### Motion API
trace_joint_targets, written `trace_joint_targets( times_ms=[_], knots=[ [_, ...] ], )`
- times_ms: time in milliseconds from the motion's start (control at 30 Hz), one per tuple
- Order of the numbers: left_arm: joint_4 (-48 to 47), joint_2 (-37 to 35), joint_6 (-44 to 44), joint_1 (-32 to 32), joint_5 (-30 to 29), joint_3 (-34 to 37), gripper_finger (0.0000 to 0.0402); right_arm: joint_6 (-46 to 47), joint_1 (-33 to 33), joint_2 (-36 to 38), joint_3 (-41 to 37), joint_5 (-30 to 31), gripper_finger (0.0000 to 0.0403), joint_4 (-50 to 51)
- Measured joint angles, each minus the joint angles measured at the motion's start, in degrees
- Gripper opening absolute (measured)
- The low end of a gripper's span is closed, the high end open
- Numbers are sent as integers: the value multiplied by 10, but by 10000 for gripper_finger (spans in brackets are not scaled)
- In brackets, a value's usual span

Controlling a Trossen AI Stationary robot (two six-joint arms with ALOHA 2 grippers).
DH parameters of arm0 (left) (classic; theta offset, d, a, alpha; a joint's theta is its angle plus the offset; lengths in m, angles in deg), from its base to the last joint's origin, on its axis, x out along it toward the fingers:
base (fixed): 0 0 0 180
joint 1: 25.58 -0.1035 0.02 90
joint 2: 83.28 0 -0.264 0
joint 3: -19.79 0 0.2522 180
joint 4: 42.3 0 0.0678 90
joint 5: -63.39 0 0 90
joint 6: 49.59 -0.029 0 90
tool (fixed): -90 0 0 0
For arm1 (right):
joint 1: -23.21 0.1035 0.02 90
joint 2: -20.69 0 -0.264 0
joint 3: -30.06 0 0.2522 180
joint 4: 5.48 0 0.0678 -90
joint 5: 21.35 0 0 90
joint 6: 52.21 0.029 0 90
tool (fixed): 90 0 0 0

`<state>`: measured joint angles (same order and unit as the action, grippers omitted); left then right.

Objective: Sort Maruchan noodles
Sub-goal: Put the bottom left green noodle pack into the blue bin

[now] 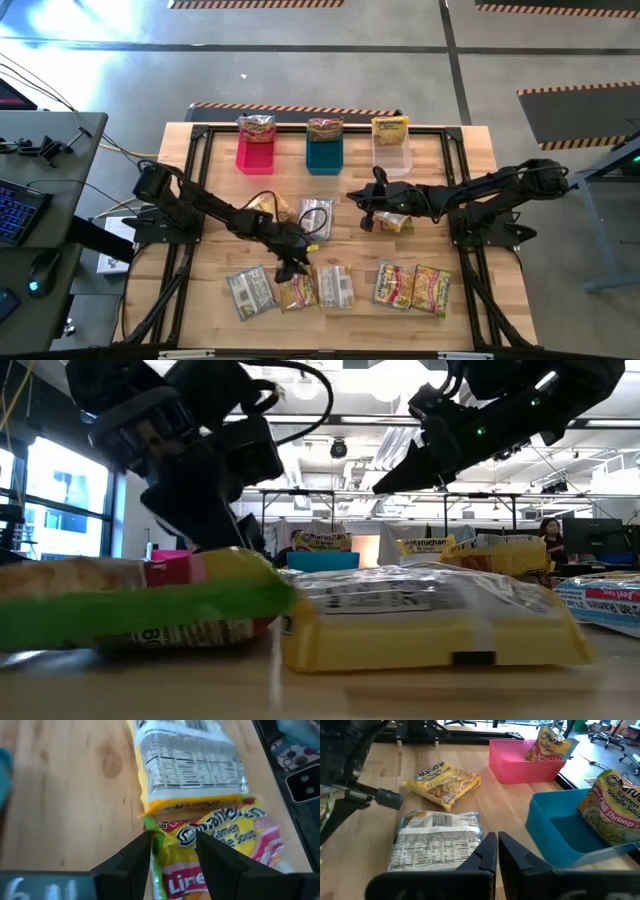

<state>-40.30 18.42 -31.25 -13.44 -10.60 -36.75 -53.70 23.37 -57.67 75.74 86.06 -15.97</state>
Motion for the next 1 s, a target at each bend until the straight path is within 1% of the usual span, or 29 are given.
trace_joint_targets(
  times_ms=[100,167,367,400,533,667,800,867,1000],
  knots=[
    [-6,7,0,0,4,0,131,0,0,0,0,0,0,0],
    [-10,7,-10,0,5,0,110,0,0,0,0,0,0,2],
    [-13,3,-41,-6,32,0,16,0,0,0,0,-1,0,6],
    [-15,3,-43,-10,36,0,9,0,-1,0,0,-3,0,8],
    [-15,-8,-55,-28,50,0,9,4,-2,0,0,-10,0,6],
    [-23,-41,-60,-57,55,0,2,28,-2,0,0,-9,6,4],
    [-36,-81,-80,-86,33,0,1,58,-2,0,0,-12,41,-3],
    [-51,-105,-81,-99,20,1,1,77,-2,0,0,-19,68,-5],
    [-75,-148,-90,-116,-11,1,1,133,-2,0,0,-64,132,-7]
  ],
)
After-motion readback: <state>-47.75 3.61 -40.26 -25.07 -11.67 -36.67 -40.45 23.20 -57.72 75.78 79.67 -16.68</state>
